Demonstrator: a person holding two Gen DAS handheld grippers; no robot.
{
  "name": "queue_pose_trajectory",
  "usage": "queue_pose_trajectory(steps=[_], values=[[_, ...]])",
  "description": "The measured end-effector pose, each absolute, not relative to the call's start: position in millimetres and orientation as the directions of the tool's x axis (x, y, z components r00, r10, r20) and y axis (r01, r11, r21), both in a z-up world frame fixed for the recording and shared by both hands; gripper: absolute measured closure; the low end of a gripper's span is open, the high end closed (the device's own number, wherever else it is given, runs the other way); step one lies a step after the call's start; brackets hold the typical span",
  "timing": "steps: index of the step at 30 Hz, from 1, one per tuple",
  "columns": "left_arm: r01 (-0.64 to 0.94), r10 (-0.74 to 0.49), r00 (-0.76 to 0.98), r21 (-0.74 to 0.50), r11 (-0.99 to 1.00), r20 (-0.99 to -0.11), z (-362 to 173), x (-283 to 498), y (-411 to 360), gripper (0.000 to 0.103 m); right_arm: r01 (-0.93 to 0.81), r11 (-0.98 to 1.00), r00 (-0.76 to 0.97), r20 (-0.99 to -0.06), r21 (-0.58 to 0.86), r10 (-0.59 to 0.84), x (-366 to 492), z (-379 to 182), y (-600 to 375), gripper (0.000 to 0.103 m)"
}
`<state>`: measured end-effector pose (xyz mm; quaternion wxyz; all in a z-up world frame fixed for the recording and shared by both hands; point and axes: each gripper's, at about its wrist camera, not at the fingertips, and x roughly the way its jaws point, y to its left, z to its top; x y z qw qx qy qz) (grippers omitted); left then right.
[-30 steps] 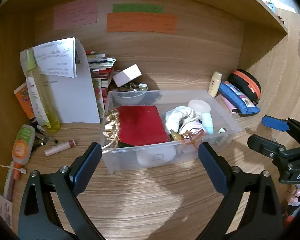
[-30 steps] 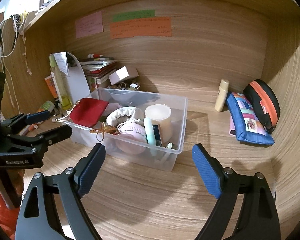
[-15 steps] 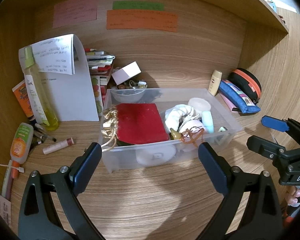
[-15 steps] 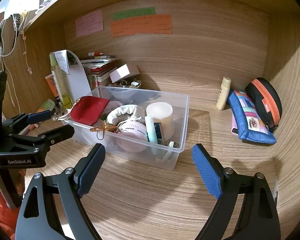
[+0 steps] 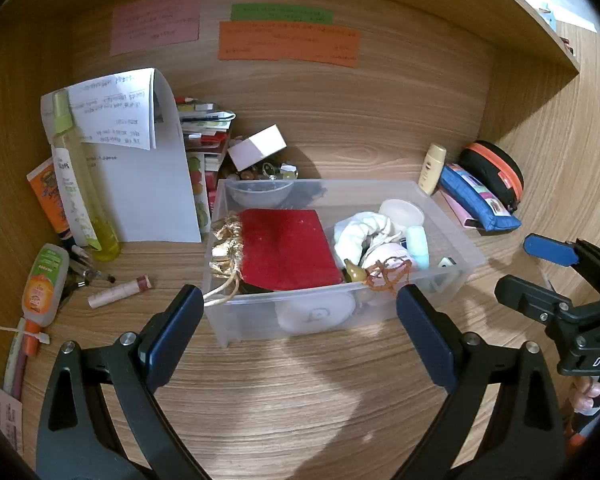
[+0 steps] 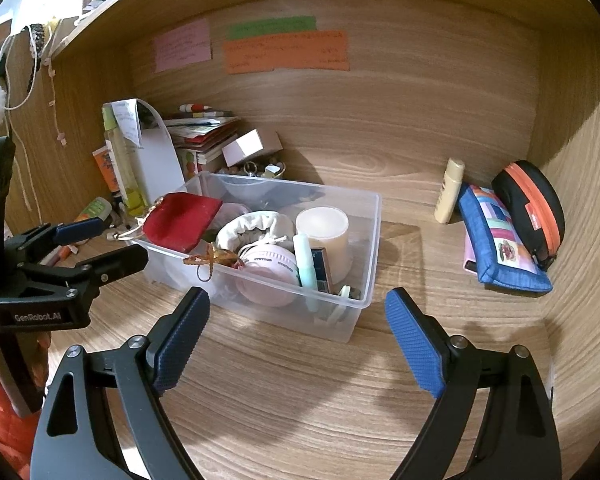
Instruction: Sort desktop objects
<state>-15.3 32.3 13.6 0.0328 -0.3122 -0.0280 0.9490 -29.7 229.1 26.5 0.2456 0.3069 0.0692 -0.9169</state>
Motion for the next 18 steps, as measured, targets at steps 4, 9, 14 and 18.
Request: queue_pose_trajectory(steps=[4, 9, 14, 18], values=[[-0.046, 0.08, -0.803, -0.073, -0.996, -0.59, 13.5, -15.2, 32.4, 0.005, 0.5, -0.866, -0.698, -0.591, 0.001, -0.403, -27.6, 28.5, 227.5, 0.015], [-0.051, 0.092, -0.803, -0.085, -0.995, -0.589, 14.3, -14.5, 29.9, 0.005, 0.513, -0.858, -0.7, -0.586, -0.016, -0.408, -25.0, 29.9, 224.1, 0.014], [-0.051, 0.093, -0.802, -0.088, -0.995, -0.59, 14.8, -14.0, 30.5, 0.005, 0.523, -0.852, -0.69, -0.591, -0.007, -0.418, -26.5, 28.9, 221.6, 0.014], [-0.05, 0.092, -0.802, -0.087, -0.995, -0.59, 15.1, -13.8, 30.0, 0.005, 0.523, -0.852, -0.69, -0.591, -0.009, -0.417, -26.5, 29.1, 220.2, 0.014]])
